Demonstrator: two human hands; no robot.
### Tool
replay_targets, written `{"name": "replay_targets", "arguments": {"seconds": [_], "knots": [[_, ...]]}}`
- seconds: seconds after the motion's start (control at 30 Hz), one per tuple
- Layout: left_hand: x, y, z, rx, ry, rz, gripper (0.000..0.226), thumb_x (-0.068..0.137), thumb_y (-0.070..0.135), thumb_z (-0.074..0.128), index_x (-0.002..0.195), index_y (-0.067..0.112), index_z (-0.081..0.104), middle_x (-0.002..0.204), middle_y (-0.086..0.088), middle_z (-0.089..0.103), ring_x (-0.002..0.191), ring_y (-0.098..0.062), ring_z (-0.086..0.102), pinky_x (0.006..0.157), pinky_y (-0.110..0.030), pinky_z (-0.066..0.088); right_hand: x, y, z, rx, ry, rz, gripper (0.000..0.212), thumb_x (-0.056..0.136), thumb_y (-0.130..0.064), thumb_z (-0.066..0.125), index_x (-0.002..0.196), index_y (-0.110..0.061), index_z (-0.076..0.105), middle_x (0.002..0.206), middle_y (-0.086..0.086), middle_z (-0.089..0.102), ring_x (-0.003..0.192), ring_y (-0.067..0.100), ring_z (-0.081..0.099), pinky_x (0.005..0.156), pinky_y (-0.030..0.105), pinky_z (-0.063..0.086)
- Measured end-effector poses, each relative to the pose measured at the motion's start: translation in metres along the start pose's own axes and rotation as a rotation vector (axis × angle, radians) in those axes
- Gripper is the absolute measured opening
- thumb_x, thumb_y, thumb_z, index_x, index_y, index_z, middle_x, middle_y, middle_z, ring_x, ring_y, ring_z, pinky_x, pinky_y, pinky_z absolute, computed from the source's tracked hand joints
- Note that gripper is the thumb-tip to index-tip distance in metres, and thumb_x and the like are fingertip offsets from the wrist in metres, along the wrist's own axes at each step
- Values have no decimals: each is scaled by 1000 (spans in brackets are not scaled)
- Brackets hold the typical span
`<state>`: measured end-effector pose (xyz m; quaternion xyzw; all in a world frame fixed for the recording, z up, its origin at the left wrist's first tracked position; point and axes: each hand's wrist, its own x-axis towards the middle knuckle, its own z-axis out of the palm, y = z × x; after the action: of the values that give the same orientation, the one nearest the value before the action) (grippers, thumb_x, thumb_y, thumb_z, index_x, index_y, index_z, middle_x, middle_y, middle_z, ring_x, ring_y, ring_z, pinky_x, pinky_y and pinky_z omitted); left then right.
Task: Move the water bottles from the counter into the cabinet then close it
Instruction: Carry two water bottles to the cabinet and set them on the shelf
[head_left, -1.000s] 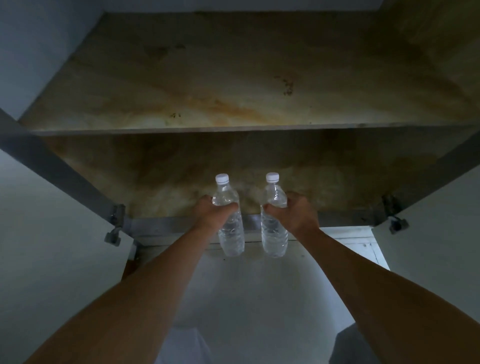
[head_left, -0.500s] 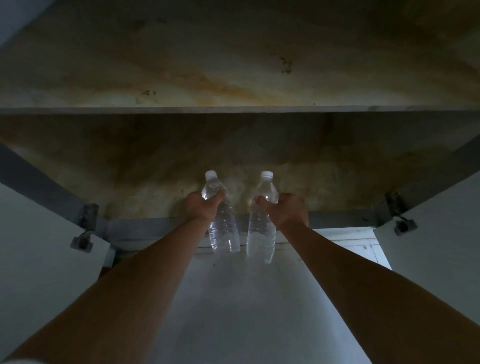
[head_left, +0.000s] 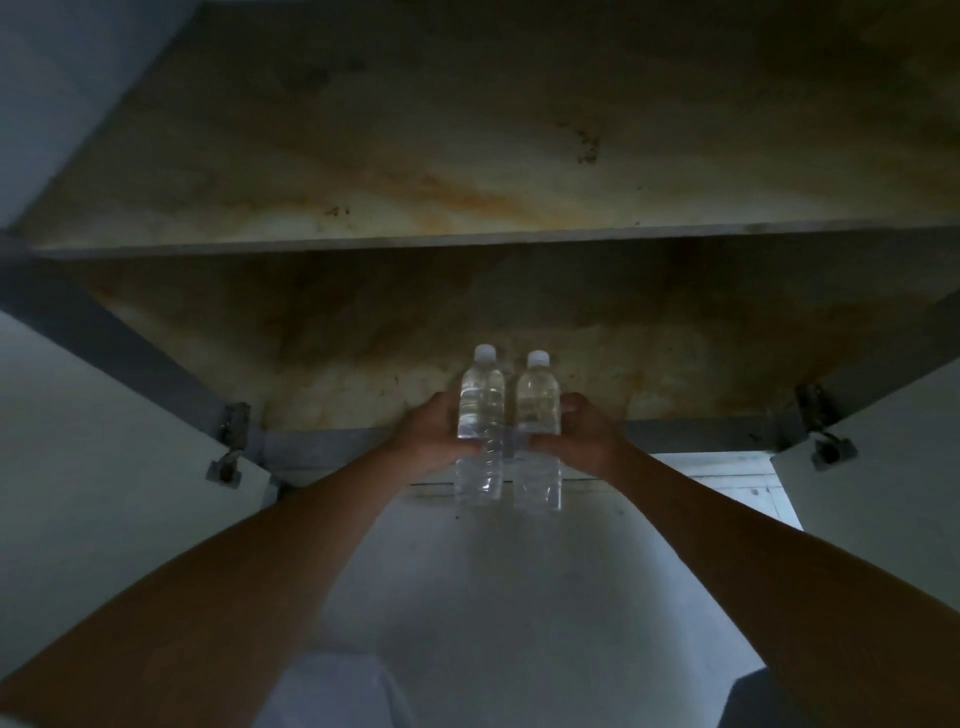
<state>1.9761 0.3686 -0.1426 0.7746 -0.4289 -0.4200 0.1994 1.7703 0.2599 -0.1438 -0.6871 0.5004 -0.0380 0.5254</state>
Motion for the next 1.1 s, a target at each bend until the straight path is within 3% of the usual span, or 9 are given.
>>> {"name": "replay_targets", "arguments": {"seconds": [0.1,0.2,0.3,0.47,0.57,0.67,0.77,1.0,1.1], "knots": [[-5,-21,16,-28,-31,35,103,50,54,92,140,46,42,131,8,63,116,-11,64,93,-42,58,-12,18,3,-32,-85,-61,103,52,-31,92,140,-24,39,122,-3,66,110,16,66,98,46,54],[-10,-20,23,-28,1,75,119,45,53,92,148,49,31,137,6,55,119,-15,61,95,-41,58,-12,23,-1,-1,-104,-92,108,64,-18,90,150,-23,26,128,-1,63,113,17,64,100,45,53],[-2,-23,26,-147,21,118,126,40,58,95,150,42,36,136,2,62,119,-22,64,96,-46,57,-7,21,1,-10,-81,-128,98,69,-12,87,149,-24,32,124,-2,64,111,15,65,98,42,54],[5,-21,32,-333,166,125,85,56,36,94,133,33,57,114,7,74,103,-14,72,90,-47,60,9,13,8,121,13,-126,80,66,-14,87,134,-27,45,112,0,70,103,18,68,92,44,57],[10,-12,34,-345,259,119,64,71,18,90,125,29,57,107,5,74,90,-5,72,79,-29,60,16,1,5,154,36,-129,55,81,4,75,126,-17,51,107,-2,62,98,18,63,85,34,57],[17,-7,35,-387,333,122,55,77,6,85,123,21,60,99,13,71,80,9,69,68,-12,53,25,-7,10,70,172,-158,53,68,-29,80,117,-32,59,110,-4,68,101,21,67,91,45,56],[20,-2,34,-379,398,124,47,79,8,84,121,17,63,94,17,70,78,9,68,67,-8,50,33,-9,16,97,260,-202,36,73,-18,78,97,-37,60,100,-1,73,92,21,71,87,48,58],[20,0,34,-262,435,154,49,84,22,81,130,13,65,113,2,75,100,-13,72,86,-26,56,16,-11,13,52,136,-276,40,84,-13,75,122,-18,62,111,-3,71,99,14,69,86,29,56],[19,-7,35,-329,400,135,56,85,21,80,137,15,60,117,3,73,103,-12,71,93,-38,58,16,-8,12,-6,132,-285,56,78,-20,78,129,-24,57,118,-8,67,103,9,65,95,37,56]]}}
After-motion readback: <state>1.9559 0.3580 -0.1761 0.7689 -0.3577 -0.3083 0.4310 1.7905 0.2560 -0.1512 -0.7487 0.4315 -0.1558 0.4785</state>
